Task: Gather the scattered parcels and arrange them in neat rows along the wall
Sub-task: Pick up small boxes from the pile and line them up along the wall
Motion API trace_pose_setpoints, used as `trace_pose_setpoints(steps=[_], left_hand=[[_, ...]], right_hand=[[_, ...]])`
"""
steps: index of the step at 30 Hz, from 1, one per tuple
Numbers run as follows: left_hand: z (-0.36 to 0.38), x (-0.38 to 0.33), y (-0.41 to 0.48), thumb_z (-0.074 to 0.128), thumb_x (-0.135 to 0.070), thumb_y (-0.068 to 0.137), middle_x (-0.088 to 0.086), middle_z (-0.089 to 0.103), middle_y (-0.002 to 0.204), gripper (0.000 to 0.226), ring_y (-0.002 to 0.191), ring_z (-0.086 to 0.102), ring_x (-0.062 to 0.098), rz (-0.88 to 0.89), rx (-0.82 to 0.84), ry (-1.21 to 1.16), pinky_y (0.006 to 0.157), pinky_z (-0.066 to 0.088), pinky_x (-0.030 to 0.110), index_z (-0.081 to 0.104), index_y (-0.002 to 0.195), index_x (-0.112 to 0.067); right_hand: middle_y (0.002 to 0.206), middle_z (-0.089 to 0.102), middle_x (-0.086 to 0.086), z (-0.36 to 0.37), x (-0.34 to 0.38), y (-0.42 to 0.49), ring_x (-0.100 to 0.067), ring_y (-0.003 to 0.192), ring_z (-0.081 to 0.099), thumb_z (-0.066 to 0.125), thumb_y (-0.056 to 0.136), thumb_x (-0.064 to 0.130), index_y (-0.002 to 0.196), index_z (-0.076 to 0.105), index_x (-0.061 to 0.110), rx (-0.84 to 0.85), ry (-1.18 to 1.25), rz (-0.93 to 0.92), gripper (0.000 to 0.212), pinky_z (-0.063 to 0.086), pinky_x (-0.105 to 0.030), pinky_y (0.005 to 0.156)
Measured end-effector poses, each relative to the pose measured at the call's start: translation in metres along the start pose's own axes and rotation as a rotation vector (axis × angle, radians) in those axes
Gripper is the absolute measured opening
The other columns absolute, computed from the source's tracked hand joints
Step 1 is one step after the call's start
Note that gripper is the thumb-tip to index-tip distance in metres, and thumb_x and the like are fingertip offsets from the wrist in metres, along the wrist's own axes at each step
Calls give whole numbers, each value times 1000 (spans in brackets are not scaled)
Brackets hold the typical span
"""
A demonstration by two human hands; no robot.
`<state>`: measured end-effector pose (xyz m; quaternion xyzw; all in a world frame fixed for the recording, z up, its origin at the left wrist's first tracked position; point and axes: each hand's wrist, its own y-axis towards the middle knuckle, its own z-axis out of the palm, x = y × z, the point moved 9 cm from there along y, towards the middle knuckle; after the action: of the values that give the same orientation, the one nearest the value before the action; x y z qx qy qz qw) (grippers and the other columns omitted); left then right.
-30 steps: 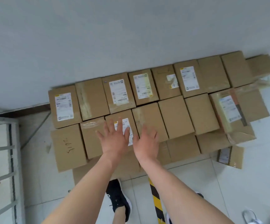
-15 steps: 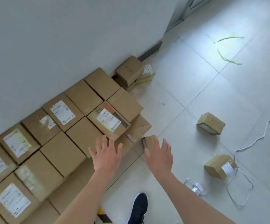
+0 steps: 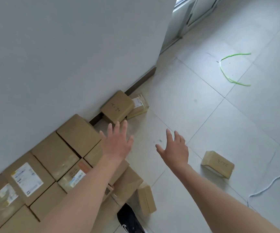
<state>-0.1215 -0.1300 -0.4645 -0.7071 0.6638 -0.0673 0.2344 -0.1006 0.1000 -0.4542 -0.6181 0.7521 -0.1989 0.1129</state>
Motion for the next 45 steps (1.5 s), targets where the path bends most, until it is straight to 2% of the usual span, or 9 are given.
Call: trace_pose_setpoints(steps=[7, 16, 22, 25, 28, 31, 37, 40, 45], left_hand=[[21, 8, 128, 39, -67, 89, 4, 14, 163, 84, 150, 8, 30, -99, 53, -1, 115, 13, 64, 2, 156, -30], [103, 41, 321, 57, -76, 77, 17, -7, 162, 117, 150, -3, 35, -219, -4, 14, 118, 8, 60, -19, 152, -27], [137, 77, 373, 42, -98, 52, 19, 13, 155, 134, 141, 16, 38, -175, -29, 197, 116, 19, 53, -3, 155, -26], [147, 79, 378, 33, -102, 45, 19, 22, 149, 138, 135, 25, 38, -150, -73, 192, 112, 24, 53, -1, 154, -25], [158, 88, 375, 37, -101, 45, 18, 9, 154, 141, 140, 15, 37, -144, -38, 154, 116, 17, 57, -15, 152, -26], [156, 93, 373, 48, -97, 47, 17, 14, 152, 140, 138, 19, 38, -144, -57, 141, 114, 20, 56, -11, 153, -26], [122, 55, 358, 42, -96, 44, 23, 26, 143, 136, 126, 31, 41, -251, -140, -14, 104, 31, 57, 4, 153, -24], [87, 18, 334, 43, -98, 45, 24, 27, 144, 136, 126, 33, 42, -225, -154, -55, 102, 31, 57, 3, 152, -25], [3, -10, 253, 49, -96, 51, 23, 22, 147, 135, 129, 31, 41, -233, -139, -40, 102, 33, 56, -1, 153, -24]], right_hand=[[160, 22, -12, -1, 38, 156, -30, 145, 22, 50, 91, 60, 154, 17, 25, 62, -20, -171, 80, 37, -43, 106], [159, 23, -13, 110, 96, 386, -35, 142, 26, 63, 83, 61, 154, 11, 26, 115, -330, -636, 95, 30, -46, 112], [161, -21, -12, 189, 149, 470, -41, 147, -15, 71, 64, 76, 153, -17, 28, 205, -569, -807, 134, 3, -65, 115], [159, -26, -16, 220, 159, 488, -43, 145, -22, 69, 60, 80, 151, -24, 26, 238, -674, -847, 142, -3, -69, 113], [158, -14, -25, 238, 159, 485, -47, 146, -10, 71, 61, 76, 151, -24, 23, 179, -747, -860, 141, 4, -66, 115], [148, 12, -26, 236, 161, 478, -46, 136, 18, 73, 56, 75, 151, -17, 30, 88, -735, -868, 138, 18, -60, 113], [132, 32, -23, 177, 90, 446, -39, 117, 37, 70, 51, 77, 148, -1, 33, 233, -598, -417, 128, 38, -49, 91], [126, 36, -23, 113, 39, 419, -39, 112, 39, 69, 53, 80, 146, 4, 31, 268, -411, -152, 123, 35, -45, 76], [135, 31, -27, -5, 2, 331, -44, 123, 34, 69, 58, 77, 150, 1, 28, 161, -214, 63, 125, 40, -53, 91]])
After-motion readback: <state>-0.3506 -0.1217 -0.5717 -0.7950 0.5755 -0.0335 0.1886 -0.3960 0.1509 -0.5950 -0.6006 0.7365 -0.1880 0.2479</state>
